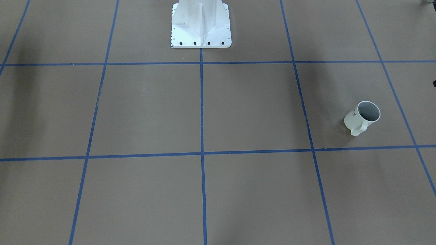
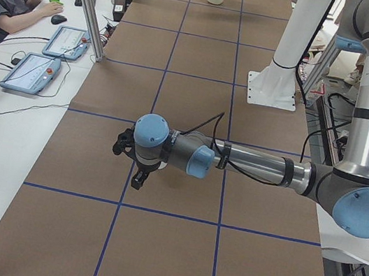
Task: Left arm hands cup to right arm to dump lemon
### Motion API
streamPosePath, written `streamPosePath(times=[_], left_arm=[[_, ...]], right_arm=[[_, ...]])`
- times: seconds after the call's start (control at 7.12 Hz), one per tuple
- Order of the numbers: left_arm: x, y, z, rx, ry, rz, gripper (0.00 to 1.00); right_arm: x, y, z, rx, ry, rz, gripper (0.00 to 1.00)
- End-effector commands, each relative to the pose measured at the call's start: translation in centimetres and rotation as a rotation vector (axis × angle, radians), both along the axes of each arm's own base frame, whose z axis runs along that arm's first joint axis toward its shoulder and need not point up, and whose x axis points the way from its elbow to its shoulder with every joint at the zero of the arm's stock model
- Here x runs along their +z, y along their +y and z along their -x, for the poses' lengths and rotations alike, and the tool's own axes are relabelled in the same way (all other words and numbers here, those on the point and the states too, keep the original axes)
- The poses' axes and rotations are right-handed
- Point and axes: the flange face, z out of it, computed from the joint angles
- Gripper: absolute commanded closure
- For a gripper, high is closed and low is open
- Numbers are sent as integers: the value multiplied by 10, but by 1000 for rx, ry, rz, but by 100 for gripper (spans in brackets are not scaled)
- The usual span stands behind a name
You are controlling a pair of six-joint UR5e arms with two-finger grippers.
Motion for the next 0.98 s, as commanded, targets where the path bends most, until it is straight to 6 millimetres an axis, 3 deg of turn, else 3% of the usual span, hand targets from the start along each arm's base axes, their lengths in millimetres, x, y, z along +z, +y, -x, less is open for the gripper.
streamPosePath(times=[0.0,0.28,0.42,0.56,0.84], left_arm=[[-10,-4,-55,-16,20,104,0],[-20,-6,-94,-164,-3,166,0],[-23,-5,-130,-238,-46,169,0],[-24,1,-156,-243,-55,182,0],[-22,7,-175,-201,-61,178,2]], right_arm=[[-34,-17,42,-18,-40,4,1],[-68,-23,90,37,-83,34,1],[-72,-21,105,50,-84,34,1],[-80,-21,116,41,-82,23,1],[-82,-22,117,42,-83,20,1]])
